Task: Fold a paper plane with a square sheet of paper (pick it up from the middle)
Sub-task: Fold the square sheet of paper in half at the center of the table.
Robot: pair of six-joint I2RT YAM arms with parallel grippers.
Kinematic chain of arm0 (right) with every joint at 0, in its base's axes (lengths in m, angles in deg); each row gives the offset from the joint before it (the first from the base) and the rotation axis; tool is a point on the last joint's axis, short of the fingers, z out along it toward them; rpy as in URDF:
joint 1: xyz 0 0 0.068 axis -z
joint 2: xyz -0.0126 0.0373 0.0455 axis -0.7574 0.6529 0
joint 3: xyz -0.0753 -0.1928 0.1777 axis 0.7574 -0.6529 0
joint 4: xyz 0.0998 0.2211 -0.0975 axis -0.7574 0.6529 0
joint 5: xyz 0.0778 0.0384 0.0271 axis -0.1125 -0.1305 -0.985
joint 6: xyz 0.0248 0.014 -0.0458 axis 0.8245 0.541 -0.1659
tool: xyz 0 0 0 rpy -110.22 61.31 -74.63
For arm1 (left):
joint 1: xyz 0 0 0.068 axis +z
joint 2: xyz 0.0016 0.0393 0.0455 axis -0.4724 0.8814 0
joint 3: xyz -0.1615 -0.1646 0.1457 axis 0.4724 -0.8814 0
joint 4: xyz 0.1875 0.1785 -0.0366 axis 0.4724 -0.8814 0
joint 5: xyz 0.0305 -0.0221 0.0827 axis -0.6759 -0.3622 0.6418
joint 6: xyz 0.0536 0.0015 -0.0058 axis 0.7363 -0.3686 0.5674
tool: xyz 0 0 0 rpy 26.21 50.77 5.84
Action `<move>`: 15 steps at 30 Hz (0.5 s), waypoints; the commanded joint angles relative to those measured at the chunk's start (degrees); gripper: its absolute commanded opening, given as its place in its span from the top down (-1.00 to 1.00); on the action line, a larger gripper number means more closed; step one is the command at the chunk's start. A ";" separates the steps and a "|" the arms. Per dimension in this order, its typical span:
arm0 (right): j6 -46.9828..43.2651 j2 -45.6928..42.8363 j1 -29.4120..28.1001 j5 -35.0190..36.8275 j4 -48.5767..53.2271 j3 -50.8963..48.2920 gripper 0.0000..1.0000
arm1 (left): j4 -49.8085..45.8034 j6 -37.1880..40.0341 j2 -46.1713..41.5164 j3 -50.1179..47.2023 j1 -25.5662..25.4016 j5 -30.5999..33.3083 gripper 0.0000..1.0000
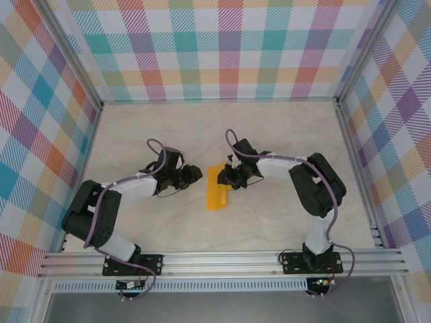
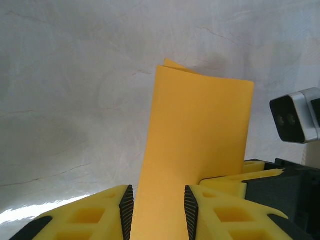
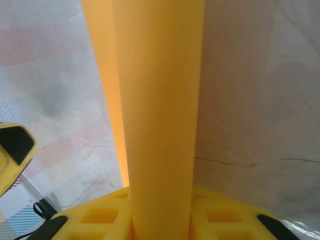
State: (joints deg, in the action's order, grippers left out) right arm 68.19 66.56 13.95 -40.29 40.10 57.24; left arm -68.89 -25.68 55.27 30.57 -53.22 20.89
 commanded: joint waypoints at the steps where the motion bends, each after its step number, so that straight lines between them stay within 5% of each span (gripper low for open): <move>1: 0.35 0.98 0.05 2.16 1.57 -0.73 0.49 | 1.30 -0.79 1.17 2.53 -1.49 1.29 0.31; 8: 1.78 1.55 0.04 3.77 1.54 -1.00 0.47 | 2.24 -0.80 4.20 4.13 -3.29 0.33 0.36; 15: 1.77 2.39 0.04 3.25 1.07 -1.52 0.46 | 3.81 -1.16 9.29 6.57 -4.56 -2.50 0.66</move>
State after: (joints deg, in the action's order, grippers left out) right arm 69.45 66.78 13.95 -37.67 40.89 56.78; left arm -66.64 -26.66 63.18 35.44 -57.05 20.15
